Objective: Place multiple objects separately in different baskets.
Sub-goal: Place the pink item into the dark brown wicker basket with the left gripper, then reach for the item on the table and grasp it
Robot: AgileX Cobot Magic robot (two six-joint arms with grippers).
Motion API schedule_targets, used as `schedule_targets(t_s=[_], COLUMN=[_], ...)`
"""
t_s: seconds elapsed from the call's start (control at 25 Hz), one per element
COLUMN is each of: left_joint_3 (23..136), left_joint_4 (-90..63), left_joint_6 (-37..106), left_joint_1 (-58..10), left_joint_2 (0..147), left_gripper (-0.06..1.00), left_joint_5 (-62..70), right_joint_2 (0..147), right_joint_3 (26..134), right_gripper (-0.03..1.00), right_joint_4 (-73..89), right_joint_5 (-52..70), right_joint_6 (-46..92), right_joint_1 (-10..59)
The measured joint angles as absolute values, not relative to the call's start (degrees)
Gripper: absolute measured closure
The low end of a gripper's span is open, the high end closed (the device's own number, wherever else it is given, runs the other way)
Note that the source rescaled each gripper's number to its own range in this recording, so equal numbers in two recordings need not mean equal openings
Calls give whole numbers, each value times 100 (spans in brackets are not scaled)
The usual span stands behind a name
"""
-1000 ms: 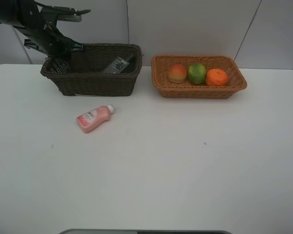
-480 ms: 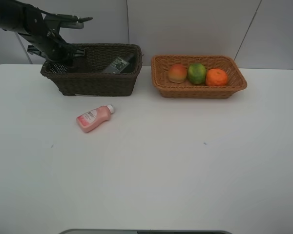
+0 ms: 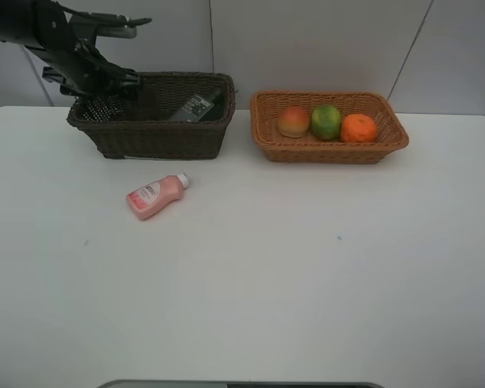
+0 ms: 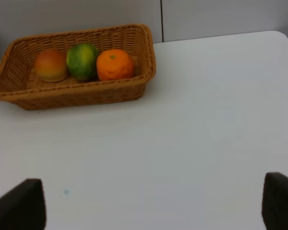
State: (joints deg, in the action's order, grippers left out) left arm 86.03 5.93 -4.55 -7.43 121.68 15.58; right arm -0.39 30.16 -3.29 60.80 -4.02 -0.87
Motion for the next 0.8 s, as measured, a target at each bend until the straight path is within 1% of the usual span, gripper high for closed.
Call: schedule_targets(t_s=[0.16, 0.32, 0.56, 0.8], left_joint_3=[8603, 8603, 8612, 8604], left_joint_4=[593, 609, 614, 614], left_joint_6=[-455, -455, -404, 265], left_joint_1=[-743, -862, -1406, -2008], left_joint_2=[11752, 11251, 10675, 10574], left_gripper=[-6, -6, -6, -6], left_joint_5=[1835, 2578, 3955, 4878], right_joint_2=[-39, -39, -39, -39], right_joint_3=[3016, 3002, 3002, 3002], right_gripper=[-3, -3, -3, -3], right_joint_4=[-329, -329, -329, -329], right_joint_5=[6080, 6080, 6080, 6080], right_joint_6=[-402, -402, -402, -402], right_joint_1=[-87, -87, -87, -87])
